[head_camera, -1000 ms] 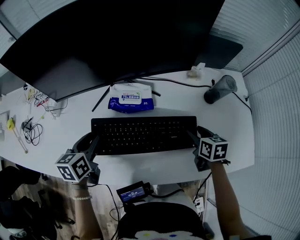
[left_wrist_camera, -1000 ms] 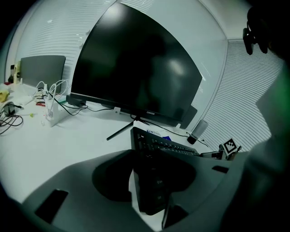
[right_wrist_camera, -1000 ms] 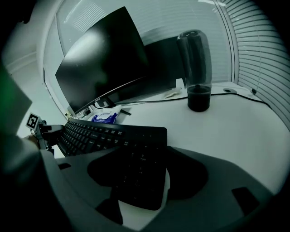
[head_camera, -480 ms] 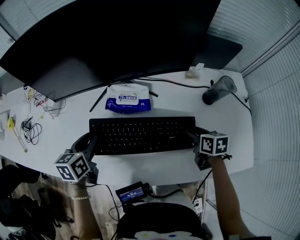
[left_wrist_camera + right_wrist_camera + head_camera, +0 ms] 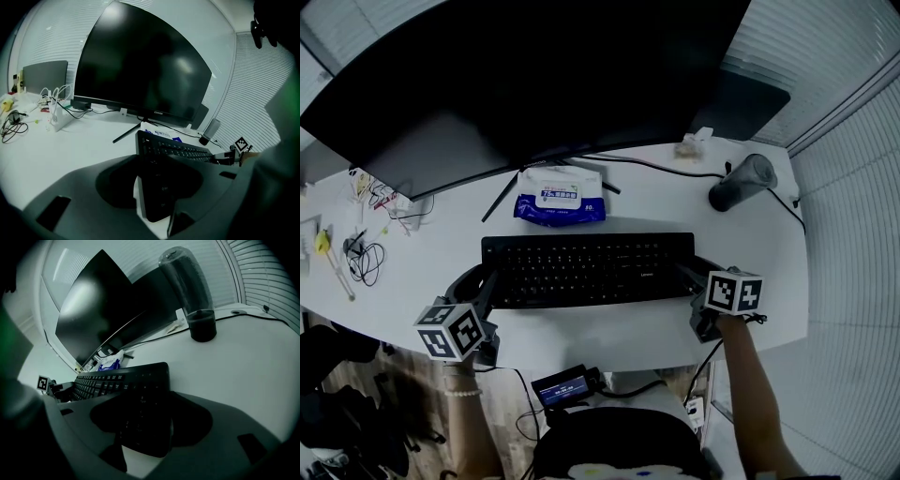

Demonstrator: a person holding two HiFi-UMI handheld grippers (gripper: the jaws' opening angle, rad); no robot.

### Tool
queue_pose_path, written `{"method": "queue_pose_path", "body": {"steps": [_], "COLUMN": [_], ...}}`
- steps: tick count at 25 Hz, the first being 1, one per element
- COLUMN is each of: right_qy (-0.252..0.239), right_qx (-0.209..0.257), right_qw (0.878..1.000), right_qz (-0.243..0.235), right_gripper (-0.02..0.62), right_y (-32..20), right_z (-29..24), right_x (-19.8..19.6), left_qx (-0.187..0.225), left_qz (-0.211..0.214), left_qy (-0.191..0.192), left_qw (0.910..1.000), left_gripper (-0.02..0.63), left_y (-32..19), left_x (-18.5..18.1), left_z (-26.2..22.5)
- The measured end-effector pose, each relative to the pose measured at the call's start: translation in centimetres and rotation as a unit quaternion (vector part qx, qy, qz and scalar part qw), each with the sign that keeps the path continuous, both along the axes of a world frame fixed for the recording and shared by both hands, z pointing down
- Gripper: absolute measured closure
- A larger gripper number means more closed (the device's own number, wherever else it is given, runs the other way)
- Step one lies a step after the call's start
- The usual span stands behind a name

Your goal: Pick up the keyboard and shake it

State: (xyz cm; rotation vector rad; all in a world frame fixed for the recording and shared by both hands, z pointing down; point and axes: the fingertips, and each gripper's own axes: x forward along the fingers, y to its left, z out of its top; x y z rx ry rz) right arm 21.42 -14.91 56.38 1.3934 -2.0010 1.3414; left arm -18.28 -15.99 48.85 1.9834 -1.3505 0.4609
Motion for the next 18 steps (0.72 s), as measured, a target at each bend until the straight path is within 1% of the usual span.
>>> {"method": "queue_pose_path", "body": {"steps": [6,9,14,18], "right_qy": [0.01,0.02,0.043,0.059], "right_qx": [0.035,0.06,0.126,0.187], "right_qw": [0.999,0.998,0.991,0.98], "right_qz": [0.011,0.015,0.019,0.021], "right_gripper": [0.322,0.321,0.321,0.321], "right_y": [0.2,-0.1,-0.9,-1.6], "right_z": [-1.6,-3.2,-7.3,-11.4], "right_x": [-0.3,-0.2,0.2,0.5], "left_qx": [0.017,0.036,0.093,0.149], "left_qz": [-0.001,0.0,-0.001,-0.002], "left_qy": [-0.006,-0.003,0.007,0.012], "left_qw": [0.9998,0.9994,0.9956,0.9888], "left_gripper": [0.442,0.442,0.443,0.451], "left_y": [-0.1,-0.5,-0.9,-1.1], "left_x": [-0.2,-0.1,0.2,0.4], "left_z": [-0.6,-1.5,-4.3,-7.5]}}
